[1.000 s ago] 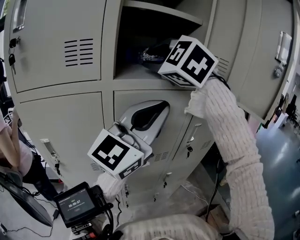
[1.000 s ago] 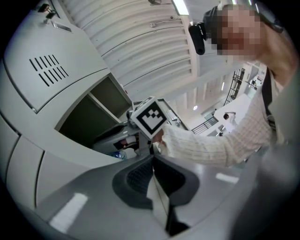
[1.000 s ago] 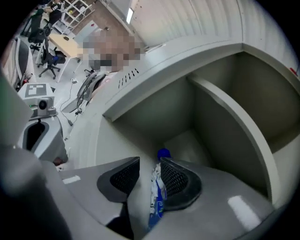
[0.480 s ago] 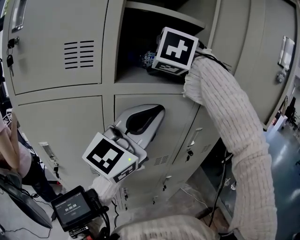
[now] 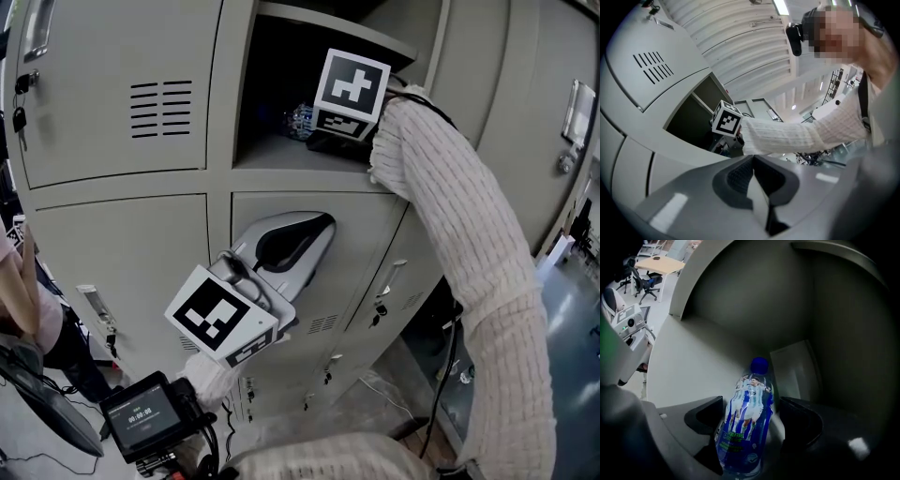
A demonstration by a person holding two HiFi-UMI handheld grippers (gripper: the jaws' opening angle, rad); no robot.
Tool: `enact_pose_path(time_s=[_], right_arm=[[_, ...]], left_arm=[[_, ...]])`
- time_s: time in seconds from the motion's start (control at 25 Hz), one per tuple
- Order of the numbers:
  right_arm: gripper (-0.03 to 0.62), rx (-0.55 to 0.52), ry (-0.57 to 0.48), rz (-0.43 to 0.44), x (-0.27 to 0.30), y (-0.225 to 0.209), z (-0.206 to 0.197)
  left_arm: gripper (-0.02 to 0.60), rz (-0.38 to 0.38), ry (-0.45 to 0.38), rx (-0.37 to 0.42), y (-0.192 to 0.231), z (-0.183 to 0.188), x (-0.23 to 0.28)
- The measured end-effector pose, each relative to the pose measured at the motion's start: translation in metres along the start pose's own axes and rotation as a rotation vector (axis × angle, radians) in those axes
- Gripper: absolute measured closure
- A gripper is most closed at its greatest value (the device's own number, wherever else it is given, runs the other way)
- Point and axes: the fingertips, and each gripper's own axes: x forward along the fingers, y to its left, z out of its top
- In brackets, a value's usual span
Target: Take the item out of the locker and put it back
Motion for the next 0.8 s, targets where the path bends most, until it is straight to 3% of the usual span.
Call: enact_pose_path(time_s=[0.2,0.36,0.8], right_arm=[[0.218,0.012,0.055,0.023,0.008,-0.005,-0.007],[0.264,0.008,0.081,0.03,0.016,-0.006,-0.01],[0.279,-0.058,0.063,-0.077,0.021,-0.011,-0.006]], left_arm=[[0.575,0.003,-0.006,-0.013,0.002,-0.002,-0.001],[0.575,0.009,-0.001,-0.027,0.005,-0.005,-0.001],[0.575,0.015,0.002,-0.037,0.006,-0.008,-0.006]])
